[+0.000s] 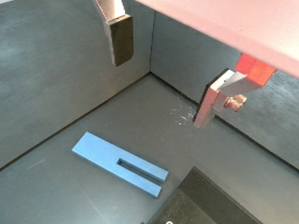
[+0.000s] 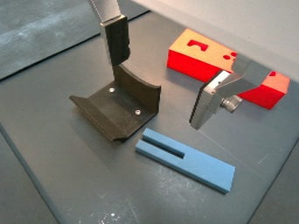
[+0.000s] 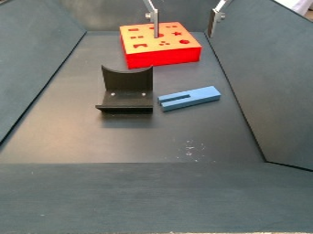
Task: Pick up the double-square object. Move up. Place the double-square object on the fixture. Regrasp the double-square object. Move to above the board. Insert the double-square object.
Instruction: Pick up the double-square object.
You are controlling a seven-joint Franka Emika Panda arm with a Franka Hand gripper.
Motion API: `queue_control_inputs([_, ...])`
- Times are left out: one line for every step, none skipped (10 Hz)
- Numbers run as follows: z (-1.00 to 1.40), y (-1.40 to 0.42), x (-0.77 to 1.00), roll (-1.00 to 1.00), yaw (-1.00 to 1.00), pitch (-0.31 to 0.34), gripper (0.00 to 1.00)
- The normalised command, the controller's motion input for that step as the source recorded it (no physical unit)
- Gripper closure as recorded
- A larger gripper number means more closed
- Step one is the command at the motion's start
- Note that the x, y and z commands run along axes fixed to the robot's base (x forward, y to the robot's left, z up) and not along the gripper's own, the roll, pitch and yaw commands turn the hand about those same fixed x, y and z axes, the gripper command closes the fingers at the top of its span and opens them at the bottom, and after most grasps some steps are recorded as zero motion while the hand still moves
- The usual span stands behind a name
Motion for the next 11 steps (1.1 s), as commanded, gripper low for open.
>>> queue_control_inputs([0.00, 0.00, 0.00, 0.02, 0.00, 0.000, 0.00])
queue_control_inputs([0.00, 0.00, 0.00, 0.01, 0.00, 0.000, 0.00])
queue_control_inputs([0.00, 0.00, -0.19, 0.00, -0.11, -0.030, 0.00])
queue_control_inputs([-0.04, 0.00, -0.29, 0.04, -0.21, 0.000, 0.00])
queue_control_inputs([-0.23, -0.13, -0.25, 0.06, -0.15, 0.000, 0.00])
queue_control_inputs([-0.42, -0.02, -0.03, -0.08, -0.72, -0.004, 0.00])
queue_control_inputs([-0.49, 0.00, 0.00, -0.08, -1.00, -0.031, 0.00])
queue_control_inputs([-0.47, -0.02, 0.00, -0.06, -1.00, -0.063, 0.00])
queue_control_inputs([-0.53, -0.03, -0.05, -0.11, -0.95, -0.081, 0.00])
queue_control_inputs([-0.63, 0.00, -0.10, -0.17, -0.89, -0.011, 0.00])
queue_control_inputs([-0.62, -0.01, -0.19, -0.17, -0.81, 0.000, 0.00])
